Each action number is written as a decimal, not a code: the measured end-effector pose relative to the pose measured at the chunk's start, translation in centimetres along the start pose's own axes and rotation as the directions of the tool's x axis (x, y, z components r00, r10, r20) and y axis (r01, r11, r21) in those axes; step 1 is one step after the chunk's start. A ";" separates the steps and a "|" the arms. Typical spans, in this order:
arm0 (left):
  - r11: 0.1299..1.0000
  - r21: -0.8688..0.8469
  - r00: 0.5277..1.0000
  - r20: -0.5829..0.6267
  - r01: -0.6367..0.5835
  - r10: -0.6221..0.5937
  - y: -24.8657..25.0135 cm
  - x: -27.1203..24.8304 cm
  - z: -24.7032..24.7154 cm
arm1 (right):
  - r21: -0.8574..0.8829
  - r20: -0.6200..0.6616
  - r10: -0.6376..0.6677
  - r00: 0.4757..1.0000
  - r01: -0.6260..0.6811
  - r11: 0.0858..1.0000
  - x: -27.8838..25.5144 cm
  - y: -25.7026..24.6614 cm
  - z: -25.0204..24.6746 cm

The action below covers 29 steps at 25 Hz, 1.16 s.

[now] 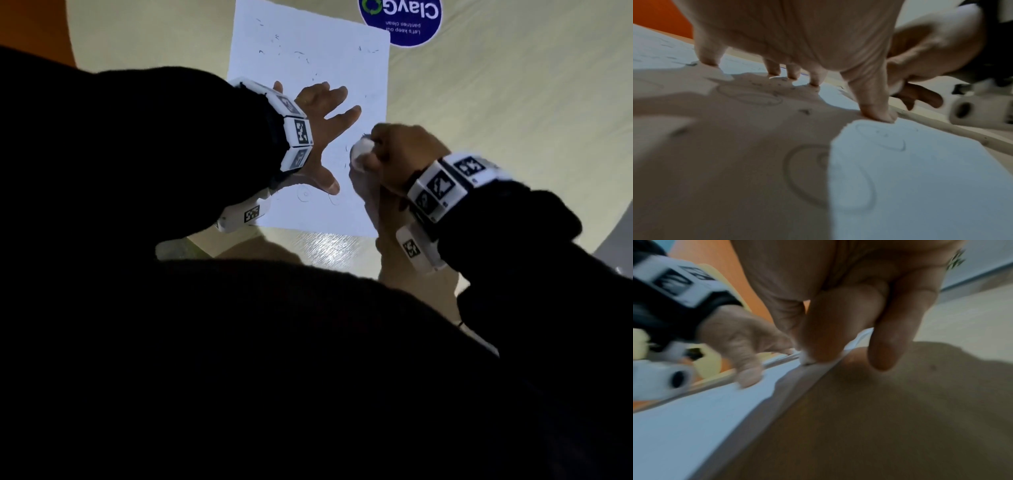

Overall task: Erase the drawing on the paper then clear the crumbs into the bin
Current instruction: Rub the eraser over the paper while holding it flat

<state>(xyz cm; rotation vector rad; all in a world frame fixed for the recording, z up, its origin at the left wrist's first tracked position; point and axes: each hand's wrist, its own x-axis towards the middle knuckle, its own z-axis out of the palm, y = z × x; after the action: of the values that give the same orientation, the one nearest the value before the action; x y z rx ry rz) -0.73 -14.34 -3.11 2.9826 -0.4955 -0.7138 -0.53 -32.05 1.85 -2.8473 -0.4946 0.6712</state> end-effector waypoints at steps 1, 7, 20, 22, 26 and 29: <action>1.000 0.009 1.000 0.004 0.003 -0.003 -0.1 0.2 -0.2 | 0.007 -0.023 0.013 1.000 -0.013 1.000 0.8 0.0 -0.8; 0.999 -0.045 0.995 -0.098 0.005 -0.009 1.0 0.2 0.7 | 0.063 -0.034 0.063 0.997 -0.061 0.996 1.2 0.5 0.1; 0.999 -0.046 0.996 -0.087 0.019 -0.024 1.0 0.5 0.9 | -0.027 -0.024 -0.038 0.999 0.037 0.999 0.3 0.5 -0.2; 0.999 -0.051 0.994 -0.103 0.020 -0.025 0.9 0.4 1.1 | -0.059 0.043 -0.089 0.995 0.092 0.994 -2.0 0.4 1.3; 0.999 -0.049 0.996 -0.091 0.013 -0.017 1.1 0.5 0.8 | -0.104 -0.045 -0.008 0.999 0.003 0.995 1.0 0.3 -0.9; 0.998 -0.059 0.996 -0.079 0.028 -0.033 0.9 0.7 0.8 | -0.091 -0.037 -0.049 0.998 0.046 0.995 0.0 1.0 0.2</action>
<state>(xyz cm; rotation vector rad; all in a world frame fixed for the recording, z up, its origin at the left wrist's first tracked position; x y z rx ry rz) -0.75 -15.42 -4.04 2.9566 -0.4189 -0.5972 -0.35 -33.02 1.45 -2.9159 -0.5990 0.5979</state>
